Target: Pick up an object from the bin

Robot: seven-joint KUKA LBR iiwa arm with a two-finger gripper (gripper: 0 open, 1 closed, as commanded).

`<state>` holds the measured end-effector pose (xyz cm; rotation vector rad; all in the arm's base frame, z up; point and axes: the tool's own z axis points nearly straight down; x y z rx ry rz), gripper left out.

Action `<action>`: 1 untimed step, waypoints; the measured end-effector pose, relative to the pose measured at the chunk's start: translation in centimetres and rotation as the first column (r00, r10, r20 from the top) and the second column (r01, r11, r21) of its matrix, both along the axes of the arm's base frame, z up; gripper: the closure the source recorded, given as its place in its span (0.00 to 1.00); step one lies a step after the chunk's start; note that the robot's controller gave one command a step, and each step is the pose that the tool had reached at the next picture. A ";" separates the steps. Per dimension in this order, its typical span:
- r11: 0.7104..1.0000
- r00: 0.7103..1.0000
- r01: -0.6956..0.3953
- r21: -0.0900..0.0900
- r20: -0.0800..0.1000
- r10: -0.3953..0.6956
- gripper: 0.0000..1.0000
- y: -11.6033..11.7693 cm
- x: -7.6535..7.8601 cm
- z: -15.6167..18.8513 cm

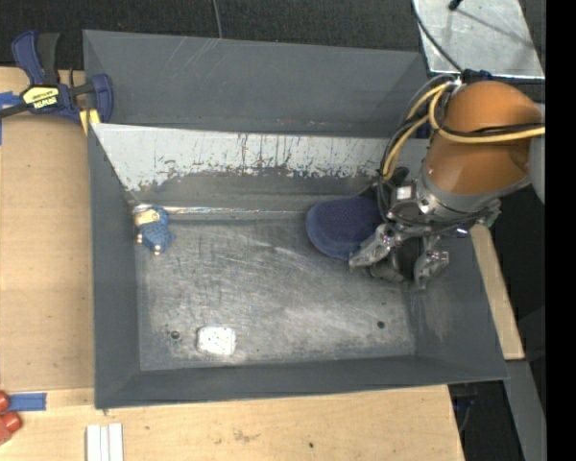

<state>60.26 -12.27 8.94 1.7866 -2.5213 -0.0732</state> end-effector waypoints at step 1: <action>0.990 0.990 -0.138 0.002 -0.007 0.138 0.00 1.2 -0.2 -0.2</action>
Offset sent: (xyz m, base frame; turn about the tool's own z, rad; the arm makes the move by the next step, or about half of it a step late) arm 0.0153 0.0146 0.0117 -0.1497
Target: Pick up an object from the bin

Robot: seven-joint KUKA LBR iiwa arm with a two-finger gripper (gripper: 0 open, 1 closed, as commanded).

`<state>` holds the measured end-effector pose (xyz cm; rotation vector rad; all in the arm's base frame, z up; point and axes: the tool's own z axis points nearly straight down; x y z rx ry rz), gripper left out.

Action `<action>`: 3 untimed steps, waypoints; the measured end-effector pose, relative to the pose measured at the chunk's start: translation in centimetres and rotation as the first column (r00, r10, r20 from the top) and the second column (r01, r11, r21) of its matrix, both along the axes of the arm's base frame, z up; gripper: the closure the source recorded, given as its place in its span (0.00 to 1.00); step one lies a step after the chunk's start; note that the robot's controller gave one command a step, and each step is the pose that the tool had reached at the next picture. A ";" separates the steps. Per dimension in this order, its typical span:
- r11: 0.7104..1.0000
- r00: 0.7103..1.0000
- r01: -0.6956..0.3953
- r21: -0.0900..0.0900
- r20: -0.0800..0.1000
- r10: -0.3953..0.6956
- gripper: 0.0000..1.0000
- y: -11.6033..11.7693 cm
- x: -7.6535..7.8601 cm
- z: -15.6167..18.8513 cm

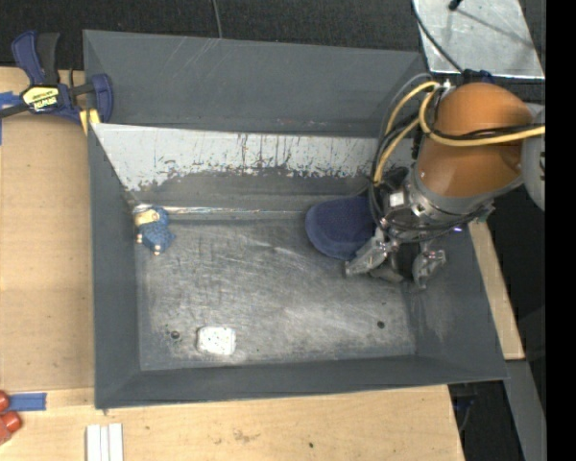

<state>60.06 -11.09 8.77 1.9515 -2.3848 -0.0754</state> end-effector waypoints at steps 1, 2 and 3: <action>0.999 0.999 -0.017 0.034 -0.027 0.018 0.00 -2.7 0.7 -0.1; 0.994 0.994 -0.109 0.018 0.001 0.109 0.00 -1.3 1.4 -0.8; 0.987 0.985 -0.158 0.001 0.073 0.158 0.00 -0.5 2.4 1.2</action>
Offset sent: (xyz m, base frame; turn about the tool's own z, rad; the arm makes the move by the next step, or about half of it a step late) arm 0.0265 -0.0395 0.0125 -0.0293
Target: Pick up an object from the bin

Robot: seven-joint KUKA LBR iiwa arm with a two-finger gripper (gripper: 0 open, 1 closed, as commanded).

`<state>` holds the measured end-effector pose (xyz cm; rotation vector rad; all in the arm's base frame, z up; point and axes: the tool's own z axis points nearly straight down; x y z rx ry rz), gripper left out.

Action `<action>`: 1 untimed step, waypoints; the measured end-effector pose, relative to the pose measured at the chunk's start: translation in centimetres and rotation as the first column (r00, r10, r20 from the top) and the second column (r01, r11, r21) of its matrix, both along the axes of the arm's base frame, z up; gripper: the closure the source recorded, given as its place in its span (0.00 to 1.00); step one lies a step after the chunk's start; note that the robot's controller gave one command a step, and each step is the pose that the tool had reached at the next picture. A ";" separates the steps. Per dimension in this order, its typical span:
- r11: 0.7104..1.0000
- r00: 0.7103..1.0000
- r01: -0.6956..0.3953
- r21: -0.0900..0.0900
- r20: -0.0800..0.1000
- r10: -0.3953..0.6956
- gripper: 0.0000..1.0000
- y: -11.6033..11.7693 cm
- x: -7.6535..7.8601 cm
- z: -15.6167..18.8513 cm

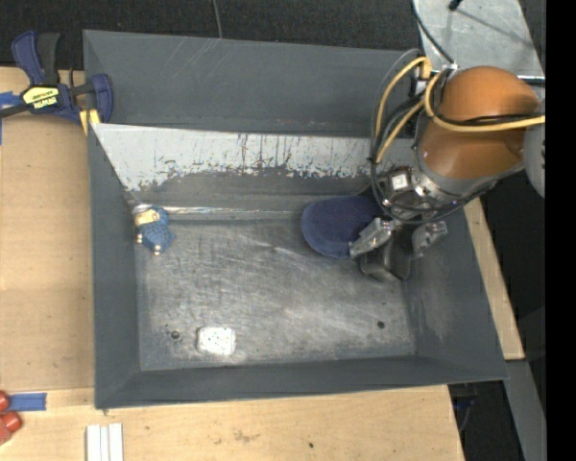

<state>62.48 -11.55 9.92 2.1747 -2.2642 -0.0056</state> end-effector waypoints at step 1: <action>1.000 1.000 0.003 0.001 -0.001 -0.003 1.00 0.0 0.0 0.0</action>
Offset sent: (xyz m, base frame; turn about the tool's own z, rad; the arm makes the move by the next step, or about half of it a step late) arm 0.0000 0.0000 0.0000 0.0000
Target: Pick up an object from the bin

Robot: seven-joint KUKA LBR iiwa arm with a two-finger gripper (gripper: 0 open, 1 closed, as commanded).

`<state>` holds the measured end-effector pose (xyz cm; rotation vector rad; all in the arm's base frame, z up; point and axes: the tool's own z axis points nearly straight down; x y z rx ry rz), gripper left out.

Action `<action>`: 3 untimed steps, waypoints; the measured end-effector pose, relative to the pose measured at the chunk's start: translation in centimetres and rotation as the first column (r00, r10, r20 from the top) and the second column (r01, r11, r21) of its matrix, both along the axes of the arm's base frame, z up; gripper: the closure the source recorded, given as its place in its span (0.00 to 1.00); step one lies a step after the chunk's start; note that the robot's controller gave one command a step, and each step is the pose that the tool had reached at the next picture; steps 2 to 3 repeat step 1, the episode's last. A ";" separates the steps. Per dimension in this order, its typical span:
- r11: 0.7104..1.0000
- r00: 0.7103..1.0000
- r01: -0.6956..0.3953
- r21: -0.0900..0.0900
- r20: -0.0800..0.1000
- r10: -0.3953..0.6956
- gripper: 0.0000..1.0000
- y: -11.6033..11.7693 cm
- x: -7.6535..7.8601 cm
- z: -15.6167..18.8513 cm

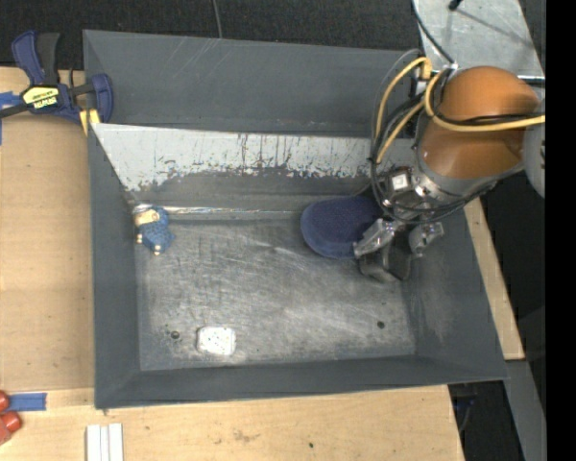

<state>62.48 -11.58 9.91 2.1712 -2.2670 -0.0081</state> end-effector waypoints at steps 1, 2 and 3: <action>0.961 0.961 -0.278 -0.002 0.008 0.278 1.00 -1.8 -2.3 17.4; 0.961 0.961 -0.278 -0.002 0.008 0.278 1.00 -1.8 -2.3 17.4; 0.961 0.961 -0.278 -0.002 0.008 0.278 1.00 -1.8 -2.3 17.4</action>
Offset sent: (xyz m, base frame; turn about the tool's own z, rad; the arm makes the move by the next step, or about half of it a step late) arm -0.0227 -0.0174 0.1735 -0.2839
